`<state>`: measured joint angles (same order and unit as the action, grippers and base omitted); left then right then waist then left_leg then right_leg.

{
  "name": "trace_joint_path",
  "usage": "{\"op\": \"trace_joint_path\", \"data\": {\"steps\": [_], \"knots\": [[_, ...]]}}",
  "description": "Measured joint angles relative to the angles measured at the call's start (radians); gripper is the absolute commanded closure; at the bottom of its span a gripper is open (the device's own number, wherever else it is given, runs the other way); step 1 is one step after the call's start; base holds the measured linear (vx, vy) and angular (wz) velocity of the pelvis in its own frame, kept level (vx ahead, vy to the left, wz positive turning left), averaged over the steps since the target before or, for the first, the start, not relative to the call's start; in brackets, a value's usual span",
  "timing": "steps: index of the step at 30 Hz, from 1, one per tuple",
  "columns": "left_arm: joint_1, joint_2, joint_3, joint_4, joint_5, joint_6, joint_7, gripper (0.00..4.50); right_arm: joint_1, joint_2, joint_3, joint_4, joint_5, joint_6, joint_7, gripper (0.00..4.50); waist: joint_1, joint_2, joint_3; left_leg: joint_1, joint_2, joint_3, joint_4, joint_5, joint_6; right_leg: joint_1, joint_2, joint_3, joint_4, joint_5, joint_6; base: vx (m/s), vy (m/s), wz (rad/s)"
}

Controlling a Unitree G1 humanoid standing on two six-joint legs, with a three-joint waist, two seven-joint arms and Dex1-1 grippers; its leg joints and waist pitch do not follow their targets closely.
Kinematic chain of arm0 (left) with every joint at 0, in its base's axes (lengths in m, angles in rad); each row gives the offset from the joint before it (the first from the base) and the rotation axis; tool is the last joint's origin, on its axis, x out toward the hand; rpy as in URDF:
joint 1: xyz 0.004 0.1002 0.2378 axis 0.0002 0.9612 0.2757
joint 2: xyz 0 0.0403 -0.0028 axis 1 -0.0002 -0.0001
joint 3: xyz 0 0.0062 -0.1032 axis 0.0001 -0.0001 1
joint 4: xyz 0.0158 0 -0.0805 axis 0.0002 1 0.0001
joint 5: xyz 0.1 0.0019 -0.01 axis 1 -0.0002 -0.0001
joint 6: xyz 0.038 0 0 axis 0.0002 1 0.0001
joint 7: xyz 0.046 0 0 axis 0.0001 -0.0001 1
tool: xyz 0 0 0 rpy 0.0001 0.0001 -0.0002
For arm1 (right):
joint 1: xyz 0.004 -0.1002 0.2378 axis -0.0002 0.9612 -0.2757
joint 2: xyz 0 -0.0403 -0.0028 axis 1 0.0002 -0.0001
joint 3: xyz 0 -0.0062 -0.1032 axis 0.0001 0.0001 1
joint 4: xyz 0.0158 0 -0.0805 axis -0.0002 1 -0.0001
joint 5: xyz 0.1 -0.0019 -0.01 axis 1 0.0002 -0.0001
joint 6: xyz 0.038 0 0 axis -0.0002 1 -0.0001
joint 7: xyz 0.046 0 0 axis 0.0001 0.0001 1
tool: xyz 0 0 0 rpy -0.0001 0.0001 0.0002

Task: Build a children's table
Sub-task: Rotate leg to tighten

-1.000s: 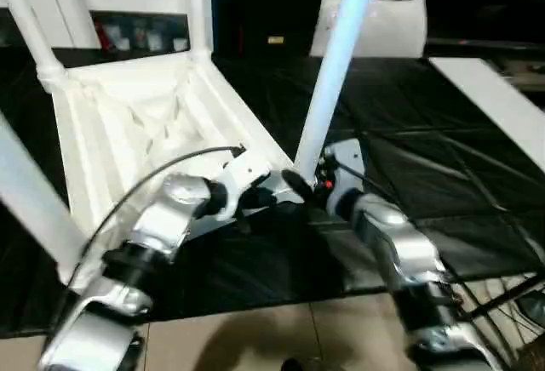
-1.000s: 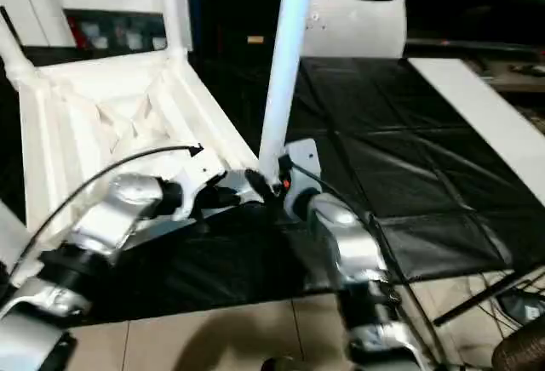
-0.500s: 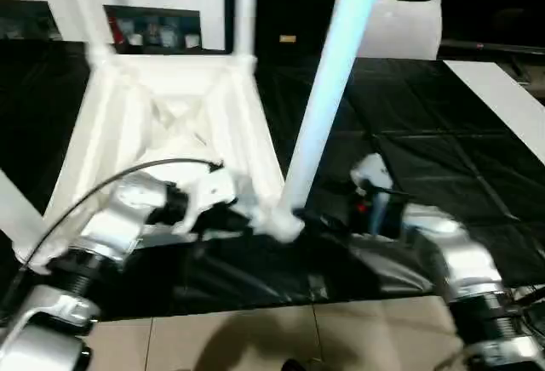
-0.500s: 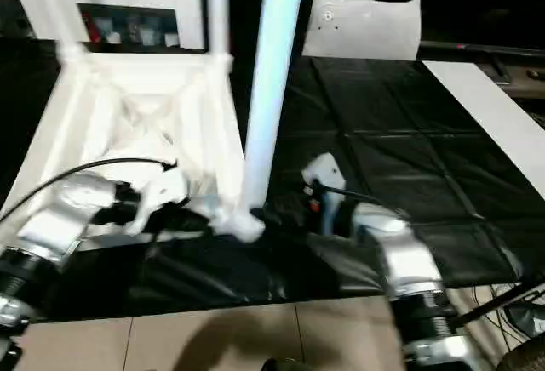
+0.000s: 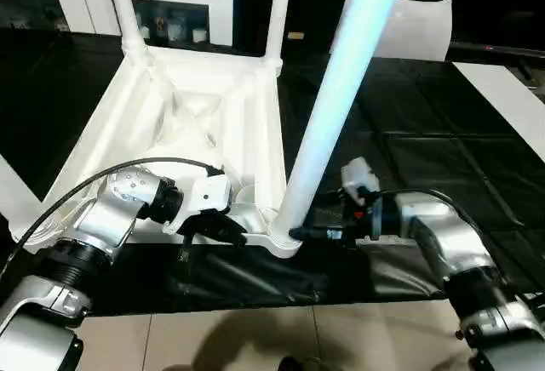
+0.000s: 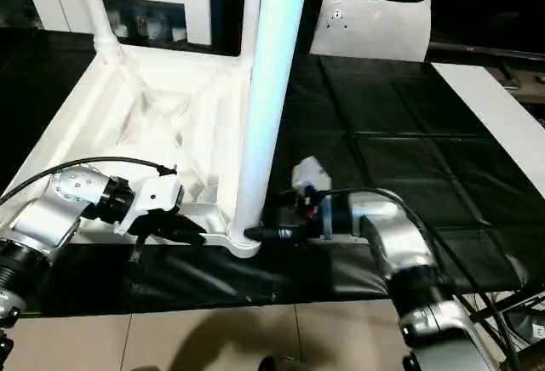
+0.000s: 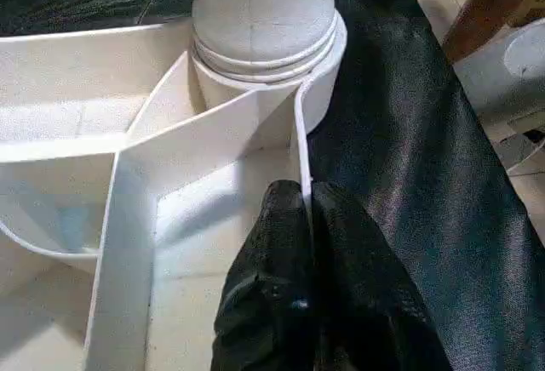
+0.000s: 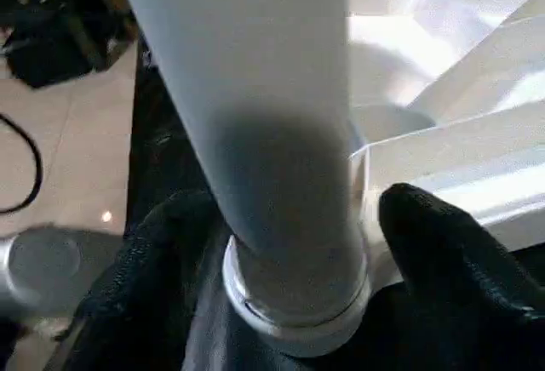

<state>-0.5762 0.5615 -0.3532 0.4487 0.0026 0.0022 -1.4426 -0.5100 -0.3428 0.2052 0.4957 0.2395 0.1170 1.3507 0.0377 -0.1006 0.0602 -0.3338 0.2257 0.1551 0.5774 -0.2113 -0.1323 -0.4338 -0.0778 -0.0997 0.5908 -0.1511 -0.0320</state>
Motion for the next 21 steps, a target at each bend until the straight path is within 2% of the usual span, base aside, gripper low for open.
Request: {"op": "trace_joint_path", "data": {"steps": [1,2,6,7,10,11,15,18,21], "knots": [[0.000,0.000,0.000,0.000,0.000,-0.002,-0.001,4.50,-0.002,0.002,0.001,0.003,0.000,-0.007,0.011,1.44,0.000,-0.001,0.000,0.000,0.000,0.000,0.000,0.000,0.000,0.000,0.000,0.000,0.000,0.000,0.000,0.000,0.000,0.00],[0.000,0.001,0.000,0.000,0.000,-0.003,-0.001,4.50,-0.005,0.006,0.002,0.012,0.000,-0.014,0.015,1.66,0.000,-0.001,0.001,0.000,0.000,0.000,0.000,0.000,0.000,0.000,0.000,0.000,0.000,0.000,0.000,0.000,0.000,0.00],[0.000,0.003,0.000,0.000,0.000,-0.008,-0.001,4.50,-0.015,0.015,0.009,0.039,-0.008,-0.041,0.024,1.80,0.000,-0.002,0.001,0.000,0.000,0.000,0.000,0.000,0.000,0.000,0.000,0.000,0.000,0.000,0.001,0.000,0.000,0.00],[0.000,0.003,0.000,0.000,0.000,-0.008,-0.001,4.50,-0.022,0.016,0.011,0.048,-0.009,-0.047,0.027,2.05,0.000,-0.003,0.002,0.000,0.000,0.000,0.000,0.000,0.000,0.000,0.000,0.000,0.000,0.000,0.001,0.000,0.000,0.00],[0.000,0.004,-0.001,0.000,0.000,-0.010,-0.001,4.50,-0.034,0.018,0.012,0.066,-0.014,-0.058,0.030,2.16,0.000,-0.003,0.002,0.001,0.000,0.000,0.000,0.000,0.000,0.000,0.000,0.000,0.001,0.000,0.001,0.000,0.000,0.00],[0.000,0.004,-0.001,0.000,0.000,-0.011,-0.002,4.50,-0.034,0.019,0.012,0.067,-0.014,-0.059,0.030,2.38,0.000,-0.003,0.002,0.001,0.000,0.000,0.000,0.000,0.000,0.000,0.000,0.000,0.000,0.000,0.000,0.000,0.000,0.00],[0.000,0.008,-0.002,0.000,0.001,-0.019,-0.004,4.50,-0.031,0.026,0.011,0.067,-0.014,-0.063,0.030,2.54,0.000,-0.001,0.003,0.001,0.000,0.000,-0.001,0.000,0.000,0.000,0.000,0.000,0.000,0.000,0.000,0.000,0.000,0.00],[0.000,0.002,-0.002,-0.001,0.001,-0.007,0.000,4.50,0.012,0.026,0.003,0.024,-0.008,-0.051,0.022,2.56,0.006,0.000,0.003,0.001,0.000,0.000,-0.002,0.000,0.000,0.000,0.000,0.000,0.000,-0.001,0.000,0.000,0.000,0.00],[0.008,-0.025,0.008,-0.012,0.000,0.047,0.033,4.50,0.059,0.033,-0.012,-0.047,-0.002,-0.005,-0.045,2.57,0.009,0.005,0.004,0.002,0.000,0.001,-0.002,0.000,0.000,0.001,-0.002,0.002,0.000,-0.001,0.001,0.000,0.000,0.00]]}}
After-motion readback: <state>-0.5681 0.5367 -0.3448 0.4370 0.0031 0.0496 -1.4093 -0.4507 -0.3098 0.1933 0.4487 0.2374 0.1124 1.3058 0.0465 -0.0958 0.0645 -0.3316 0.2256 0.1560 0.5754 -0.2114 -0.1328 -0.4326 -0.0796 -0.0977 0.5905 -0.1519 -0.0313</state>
